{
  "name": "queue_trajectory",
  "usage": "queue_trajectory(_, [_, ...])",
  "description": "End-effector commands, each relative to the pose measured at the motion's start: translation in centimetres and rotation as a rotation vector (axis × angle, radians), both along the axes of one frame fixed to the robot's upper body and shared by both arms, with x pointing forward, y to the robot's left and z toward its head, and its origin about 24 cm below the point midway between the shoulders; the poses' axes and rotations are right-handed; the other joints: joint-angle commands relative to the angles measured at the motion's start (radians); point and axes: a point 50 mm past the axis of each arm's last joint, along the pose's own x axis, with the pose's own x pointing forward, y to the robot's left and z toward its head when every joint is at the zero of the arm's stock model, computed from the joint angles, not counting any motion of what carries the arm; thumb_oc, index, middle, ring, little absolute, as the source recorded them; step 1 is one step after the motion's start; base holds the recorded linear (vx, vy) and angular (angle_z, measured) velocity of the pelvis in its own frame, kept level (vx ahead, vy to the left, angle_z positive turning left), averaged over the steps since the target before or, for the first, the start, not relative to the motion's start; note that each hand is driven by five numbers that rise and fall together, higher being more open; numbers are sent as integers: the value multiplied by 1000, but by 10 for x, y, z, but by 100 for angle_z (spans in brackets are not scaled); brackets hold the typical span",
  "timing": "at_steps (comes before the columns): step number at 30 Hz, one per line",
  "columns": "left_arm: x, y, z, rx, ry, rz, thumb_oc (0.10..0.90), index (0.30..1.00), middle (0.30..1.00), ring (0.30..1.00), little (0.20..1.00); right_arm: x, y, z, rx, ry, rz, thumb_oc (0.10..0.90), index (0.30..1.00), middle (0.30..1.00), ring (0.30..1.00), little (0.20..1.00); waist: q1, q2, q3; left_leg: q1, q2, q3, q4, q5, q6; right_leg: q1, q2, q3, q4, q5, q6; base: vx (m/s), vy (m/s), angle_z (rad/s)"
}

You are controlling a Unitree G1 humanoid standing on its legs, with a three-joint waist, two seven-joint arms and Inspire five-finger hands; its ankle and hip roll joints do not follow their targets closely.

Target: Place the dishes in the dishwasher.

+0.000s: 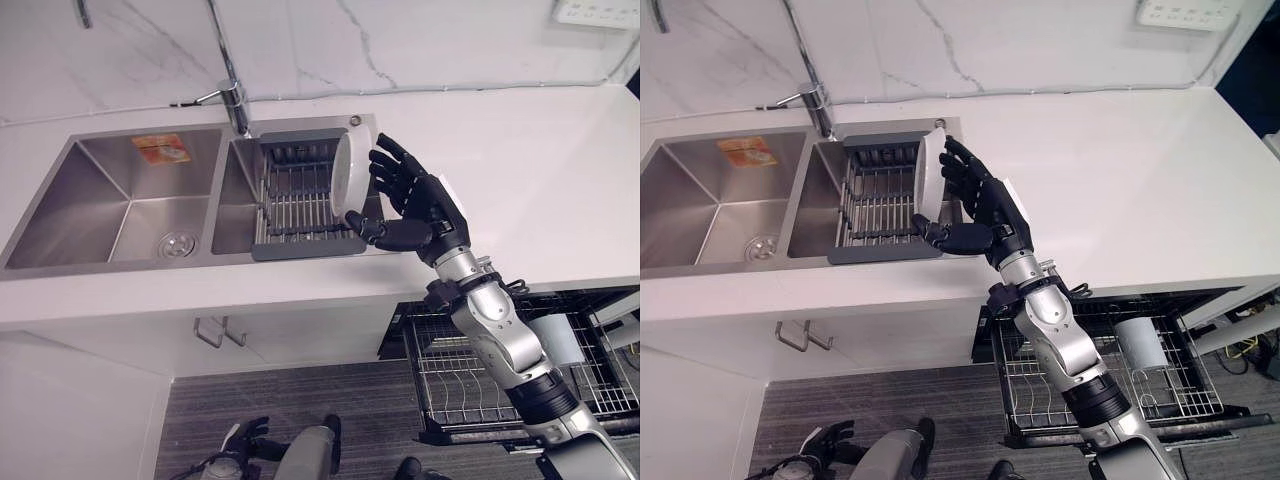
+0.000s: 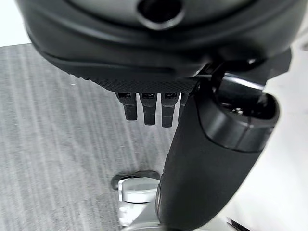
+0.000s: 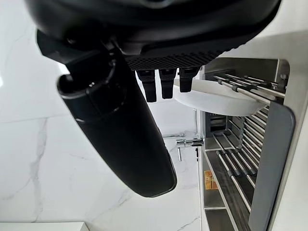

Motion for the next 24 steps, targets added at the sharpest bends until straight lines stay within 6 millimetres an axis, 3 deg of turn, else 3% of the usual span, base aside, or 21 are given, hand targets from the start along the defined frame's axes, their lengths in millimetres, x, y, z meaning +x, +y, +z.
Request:
queue_trajectory(1, [-4, 17, 4, 73, 18, -91, 800, 900, 900, 900, 900, 0, 10, 54, 83, -246, 7, 800, 900, 900, 900, 900, 2, -2, -55, -48, 52, 49, -79, 15, -60, 87, 14, 60, 62, -157, 19, 28, -1, 18])
queue_trajectory(11, [-13, 19, 2, 80, 39, -107, 800, 900, 900, 900, 900, 2, 9, 63, 134, -311, -93, 800, 900, 900, 900, 900, 27, 8, -52, -66, 48, 43, -79, 27, -60, 98, 17, 52, 62, -163, 18, 21, 1, 7])
queue_trajectory(24, [-21, 21, -1, 78, 65, -101, 800, 900, 900, 900, 900, -14, 7, 85, 186, -439, -69, 800, 900, 900, 900, 900, 15, 8, -48, -61, 42, 35, -79, 25, -58, 85, 21, 79, 62, -157, 21, 4, -3, 1])
